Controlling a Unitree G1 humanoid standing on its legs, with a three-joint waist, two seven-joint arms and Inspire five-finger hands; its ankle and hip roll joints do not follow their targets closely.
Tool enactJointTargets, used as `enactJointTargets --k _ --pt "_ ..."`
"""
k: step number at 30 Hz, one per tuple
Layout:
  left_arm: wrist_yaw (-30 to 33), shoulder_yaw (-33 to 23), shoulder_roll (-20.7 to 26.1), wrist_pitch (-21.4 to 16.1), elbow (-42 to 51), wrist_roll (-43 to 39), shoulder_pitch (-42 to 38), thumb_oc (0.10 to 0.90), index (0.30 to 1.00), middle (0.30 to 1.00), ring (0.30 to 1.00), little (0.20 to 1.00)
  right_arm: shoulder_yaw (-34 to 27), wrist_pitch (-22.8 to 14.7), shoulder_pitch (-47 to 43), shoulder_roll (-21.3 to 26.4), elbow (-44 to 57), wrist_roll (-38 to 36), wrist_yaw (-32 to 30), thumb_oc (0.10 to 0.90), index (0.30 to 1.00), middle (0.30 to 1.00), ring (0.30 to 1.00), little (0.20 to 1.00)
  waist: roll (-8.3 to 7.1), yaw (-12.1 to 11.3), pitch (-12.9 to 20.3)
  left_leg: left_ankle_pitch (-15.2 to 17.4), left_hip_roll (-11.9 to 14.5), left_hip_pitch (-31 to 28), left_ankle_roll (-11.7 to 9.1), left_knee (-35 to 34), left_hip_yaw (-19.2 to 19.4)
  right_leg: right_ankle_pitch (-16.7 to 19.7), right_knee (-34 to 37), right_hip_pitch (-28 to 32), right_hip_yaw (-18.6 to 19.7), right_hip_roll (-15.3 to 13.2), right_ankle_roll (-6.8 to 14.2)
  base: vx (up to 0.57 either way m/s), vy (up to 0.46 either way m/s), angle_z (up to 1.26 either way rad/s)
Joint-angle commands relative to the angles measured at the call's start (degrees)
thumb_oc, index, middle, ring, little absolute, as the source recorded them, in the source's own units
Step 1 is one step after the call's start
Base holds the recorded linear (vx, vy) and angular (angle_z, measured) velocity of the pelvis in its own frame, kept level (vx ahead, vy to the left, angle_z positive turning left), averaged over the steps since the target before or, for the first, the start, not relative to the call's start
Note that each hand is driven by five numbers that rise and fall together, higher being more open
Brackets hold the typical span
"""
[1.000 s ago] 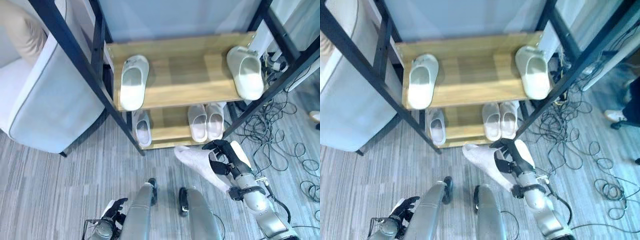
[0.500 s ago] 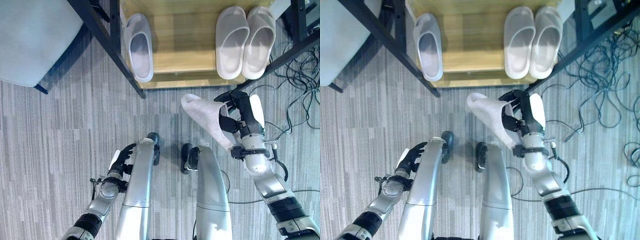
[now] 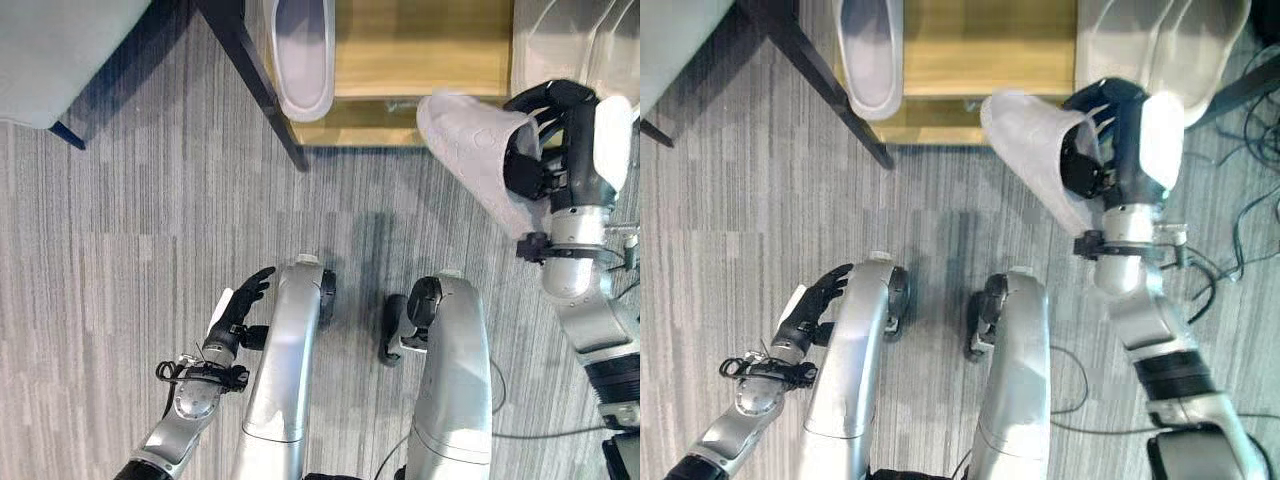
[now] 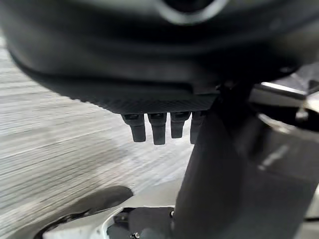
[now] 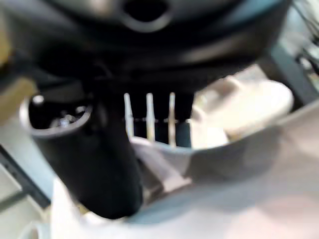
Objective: Arrange the slippers neatly on the shoe rack.
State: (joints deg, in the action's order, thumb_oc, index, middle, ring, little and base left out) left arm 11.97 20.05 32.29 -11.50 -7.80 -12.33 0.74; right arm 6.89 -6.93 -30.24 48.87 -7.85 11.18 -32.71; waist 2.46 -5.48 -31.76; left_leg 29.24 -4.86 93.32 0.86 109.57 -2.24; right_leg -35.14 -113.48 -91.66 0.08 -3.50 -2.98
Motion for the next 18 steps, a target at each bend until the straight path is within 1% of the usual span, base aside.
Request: enactJointTargets --k 1,5,8,9,10,11,12,13,14,15,16,17,18 --pt "7.46 -3.58 -1.85 -2.89 -0.28 -1.51 -5.35 0.800 0.900 0.900 0.900 0.900 -3.23 -3.23 -2.81 1.77 7.61 1.16 -4.42 0.400 0.300 0.300 0.300 0.300 -2.41 -0.29 1.97 8.81 -1.27 -3.37 2.27 -2.12 0.76 -1.03 5.63 5.05 1.01 1.99 -2.85 0.07 0.007 -0.07" --pt "8.01 -2.81 -0.91 -3.00 0.71 -1.97 -3.44 0.800 0.900 0.900 0.900 0.900 -1.01 -3.14 -5.03 3.36 10.73 1.11 -4.39 0.400 0.300 0.300 0.300 0.300 -3.21 -0.56 1.97 11.94 -1.20 -3.37 1.88 3.65 0.69 -2.82 -1.47 4.37 2.58 2.72 -4.27 0.03 0.017 -0.08" --pt "7.99 -2.62 -0.65 -2.96 0.92 -2.17 -3.18 0.800 0.900 0.900 0.900 0.900 -0.06 -3.08 -6.30 4.13 11.24 1.18 -4.29 0.400 0.300 0.300 0.300 0.300 -3.37 -0.63 1.97 12.49 -1.08 -3.37 1.62 4.90 0.90 -3.55 -3.24 4.25 2.91 2.89 -4.80 0.00 0.004 -0.05" --pt "8.07 -2.57 -0.42 -3.02 0.94 -2.23 -3.04 0.800 0.900 0.900 0.900 0.900 0.59 -3.06 -7.28 4.73 11.08 1.06 -4.31 0.400 0.300 0.300 0.300 0.300 -3.38 -0.76 1.97 12.48 -1.09 -3.37 1.61 5.15 0.87 -3.46 -3.84 4.22 3.01 2.87 -4.74 -0.01 0.032 0.02" --pt "7.75 -2.09 0.32 -3.20 1.33 -2.64 -3.07 0.800 0.900 0.900 0.900 0.900 2.38 -2.94 -10.19 6.47 11.04 1.17 -4.09 0.400 0.300 0.300 0.300 0.300 -3.49 -1.18 1.97 12.72 -1.14 -3.37 1.41 6.07 0.59 -3.64 -4.88 4.20 3.03 2.84 -4.91 -0.01 0.033 0.00" --pt "7.73 -2.19 0.24 -3.20 1.35 -2.67 -3.02 0.800 0.900 0.900 0.900 0.900 2.72 -2.96 -10.54 6.51 10.83 1.11 -4.13 0.400 0.300 0.300 0.300 0.300 -3.45 -1.09 1.97 12.80 -1.11 -3.37 1.39 6.14 0.57 -3.69 -4.93 4.19 3.01 2.88 -4.92 -0.01 0.040 -0.04" --pt "7.47 -1.80 0.91 -3.27 1.36 -3.23 -2.74 0.800 0.900 0.900 0.900 0.900 5.89 -2.63 -14.18 8.42 9.90 1.02 -3.90 0.400 0.300 0.300 0.300 0.300 -3.46 -1.69 1.97 13.05 -1.27 -3.37 1.22 7.32 0.24 -4.01 -6.25 4.17 3.11 2.73 -5.11 0.00 0.015 -0.03" --pt "7.47 -1.87 0.86 -3.27 1.36 -3.23 -2.71 0.800 0.900 0.900 0.900 0.900 6.10 -2.66 -14.39 8.42 9.78 1.00 -3.94 0.400 0.300 0.300 0.300 0.300 -3.44 -1.62 1.97 13.07 -1.26 -3.37 1.21 7.33 0.24 -4.01 -6.26 4.17 3.10 2.74 -5.11 -0.01 0.033 -0.03" --pt "7.27 -1.36 1.41 -3.12 1.37 -3.67 -2.99 0.800 0.900 0.900 0.900 0.900 9.36 -1.88 -18.40 10.21 8.50 0.87 -3.55 0.400 0.300 0.300 0.300 0.300 -3.60 -2.16 1.97 13.33 -1.28 -3.37 0.97 7.99 -0.25 -4.08 -6.73 4.24 3.11 2.70 -5.21 0.00 0.000 0.00" --pt "7.13 -0.98 1.77 -3.10 1.40 -4.08 -3.06 0.800 0.900 0.900 0.900 0.900 11.04 -1.27 -19.96 10.96 7.50 0.92 -3.28 0.400 0.300 0.300 0.300 0.300 -3.76 -2.62 1.97 13.48 -1.31 -3.37 0.95 8.42 -0.48 -4.17 -7.13 4.30 3.11 2.56 -5.21 0.00 0.000 0.00" --pt "7.13 -1.09 1.62 -3.11 1.38 -4.12 -3.03 0.800 0.900 0.900 0.900 0.900 11.64 -1.32 -20.57 10.96 7.15 0.84 -3.37 0.400 0.300 0.300 0.300 0.300 -3.66 -2.50 1.97 13.56 -1.26 -3.37 0.94 8.48 -0.51 -4.20 -7.15 4.29 3.08 2.61 -5.21 0.00 0.000 0.00" --pt "7.25 -0.54 1.89 -2.97 1.23 -4.57 -3.08 0.800 0.900 0.900 0.900 0.900 14.86 -0.43 -23.94 11.75 4.85 0.69 -2.92 0.400 0.300 0.300 0.300 0.300 -3.86 -3.09 1.97 13.91 -1.20 -3.37 0.81 9.27 -0.76 -4.23 -7.74 4.26 3.08 2.39 -5.22 0.00 0.000 0.00" --pt "7.26 -0.64 1.73 -2.98 1.19 -4.59 -3.07 0.800 0.900 0.900 0.900 0.900 15.47 -0.49 -24.57 11.73 4.49 0.61 -3.00 0.400 0.300 0.300 0.300 0.300 -3.77 -2.97 1.97 13.97 -1.16 -3.37 0.80 9.30 -0.78 -4.24 -7.75 4.24 3.06 2.44 -5.22 -0.01 0.041 0.01"
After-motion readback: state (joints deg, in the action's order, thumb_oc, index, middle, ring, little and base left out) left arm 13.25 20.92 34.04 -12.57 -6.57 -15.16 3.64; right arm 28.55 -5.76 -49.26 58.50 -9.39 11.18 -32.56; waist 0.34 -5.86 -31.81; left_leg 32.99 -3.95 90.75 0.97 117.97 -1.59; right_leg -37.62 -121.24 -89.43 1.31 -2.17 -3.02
